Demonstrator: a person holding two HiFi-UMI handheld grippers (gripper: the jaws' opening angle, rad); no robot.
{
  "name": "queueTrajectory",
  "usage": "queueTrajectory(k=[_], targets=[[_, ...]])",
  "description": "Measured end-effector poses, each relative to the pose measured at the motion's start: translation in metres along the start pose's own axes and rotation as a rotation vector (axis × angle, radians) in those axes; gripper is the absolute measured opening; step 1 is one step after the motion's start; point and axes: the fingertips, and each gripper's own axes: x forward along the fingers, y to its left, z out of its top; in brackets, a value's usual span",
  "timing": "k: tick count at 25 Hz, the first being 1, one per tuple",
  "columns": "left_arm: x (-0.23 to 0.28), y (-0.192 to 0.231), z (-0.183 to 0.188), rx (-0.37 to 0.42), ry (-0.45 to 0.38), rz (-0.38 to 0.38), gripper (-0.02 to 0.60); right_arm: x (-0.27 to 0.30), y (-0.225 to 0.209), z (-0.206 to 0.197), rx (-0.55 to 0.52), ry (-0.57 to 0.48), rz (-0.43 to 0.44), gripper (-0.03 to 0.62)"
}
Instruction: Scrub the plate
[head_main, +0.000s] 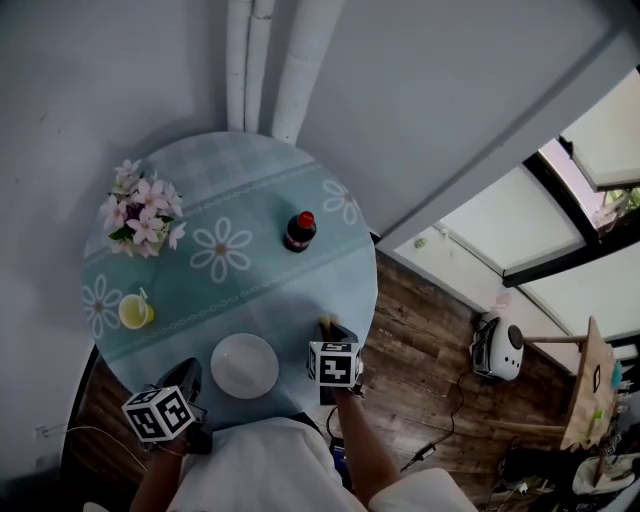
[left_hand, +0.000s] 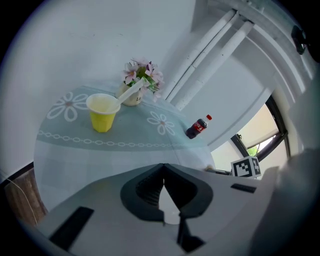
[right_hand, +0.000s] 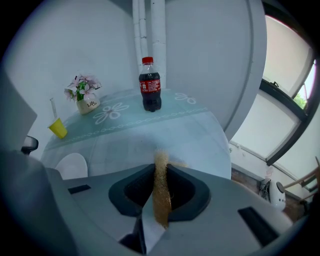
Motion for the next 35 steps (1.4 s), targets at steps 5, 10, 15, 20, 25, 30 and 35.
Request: queueTrajectory(k=[5,10,15,20,25,30,35], targets=[[0.001,0.005,-0.004,-0.046,-0.002,0.012,0.009,-0.002,-0.001,0.001,-0.006,-0.007,0.003,0.069],[0.001,0.01,-0.012,-0.12,0.007,0.012,0.009,-0.012,0.006,0.009,-0.016,-0.06,0.044,0.067],[0.007,0.01,-0.019,-0.18,0.02,-0.009,0.009,-0.023,0.016,0.015,-0.054,-0.096,0.057,0.067],[0.011,0.007,-0.023,-0.2,0.032,-0.05,0.009,-0.046,0.037,0.025,-0.057,-0.189,0.179,0.067],[0.022,0.006,-0.036,-0.223,0.102,-0.102,0.009,-0.066,0.048,0.034,-0.074,-0.255,0.258,0.067],[0.028,0.008,-0.047,-0.276,0.157,-0.148,0.009,-0.08,0.058,0.031,-0.072,-0.277,0.333,0.067],[0.037,0.019,-0.048,-0.343,0.167,-0.157,0.012,-0.086,0.06,0.02,-0.057,-0.275,0.352,0.067]])
